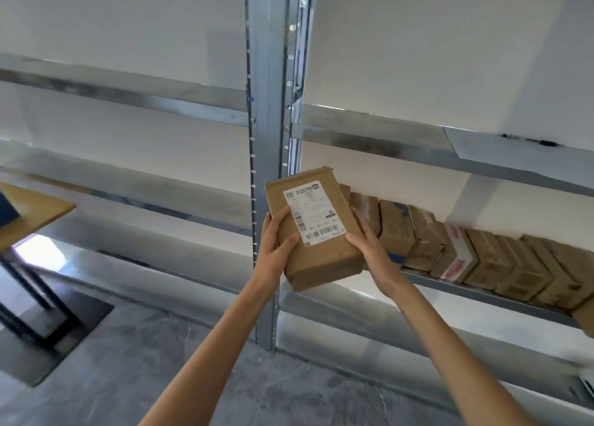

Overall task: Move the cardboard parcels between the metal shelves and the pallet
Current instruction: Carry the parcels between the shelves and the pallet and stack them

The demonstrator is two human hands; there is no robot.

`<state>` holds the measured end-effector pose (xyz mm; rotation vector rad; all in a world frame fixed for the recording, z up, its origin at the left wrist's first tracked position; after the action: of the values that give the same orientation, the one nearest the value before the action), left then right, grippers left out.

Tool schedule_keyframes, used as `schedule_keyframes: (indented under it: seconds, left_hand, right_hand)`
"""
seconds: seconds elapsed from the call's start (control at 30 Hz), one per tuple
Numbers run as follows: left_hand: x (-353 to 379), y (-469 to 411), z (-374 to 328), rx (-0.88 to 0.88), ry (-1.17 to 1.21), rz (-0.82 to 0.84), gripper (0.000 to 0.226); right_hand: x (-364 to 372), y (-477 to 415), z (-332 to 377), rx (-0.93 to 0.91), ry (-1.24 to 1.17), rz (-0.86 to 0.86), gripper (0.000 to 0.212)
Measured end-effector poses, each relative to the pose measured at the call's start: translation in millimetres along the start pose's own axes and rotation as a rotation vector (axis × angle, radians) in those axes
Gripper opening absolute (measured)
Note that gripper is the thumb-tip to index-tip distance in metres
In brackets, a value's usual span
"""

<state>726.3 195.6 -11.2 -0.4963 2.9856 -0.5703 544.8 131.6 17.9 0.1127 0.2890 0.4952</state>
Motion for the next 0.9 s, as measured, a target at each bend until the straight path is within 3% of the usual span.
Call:
schedule_keyframes:
  seconds: [0.23,0.47,0.53,0.67,0.9]
  left_hand:
    - [-14,-16,-18,0.138,-0.114,-0.176,0.043]
    - [-37,-26,-35,0.177,-0.165,-0.346,0.044]
    - [-54,-19,-35,0.174,-0.203,-0.386,0.045]
    - [-100,-9,-40,0.15,-0.281,-0.507,0.044]
    - [-202,-1,-53,0.177,-0.439,-0.604,0.044]
  right_hand:
    - [12,-28,39,-0.277,0.091,0.137,0.065]
    - [35,-66,70,-0.451,0.184,0.155,0.036]
    - [54,-75,78,-0.495,0.165,0.166,0.034]
    - [117,-86,85,-0.57,0.166,0.314,0.055]
    - [229,-116,125,-0.693,0.129,0.466,0.054]
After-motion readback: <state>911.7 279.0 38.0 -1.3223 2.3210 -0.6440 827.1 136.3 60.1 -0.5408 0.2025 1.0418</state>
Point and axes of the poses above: each hand's wrist, its own y-axis away from the middle knuckle, its own x-axis out of the palm, z = x × y, the point moved 2 cm from there along -y, towards the middle knuckle, and after that the axes turned 11 degrees about x, right-handed, at the moved point
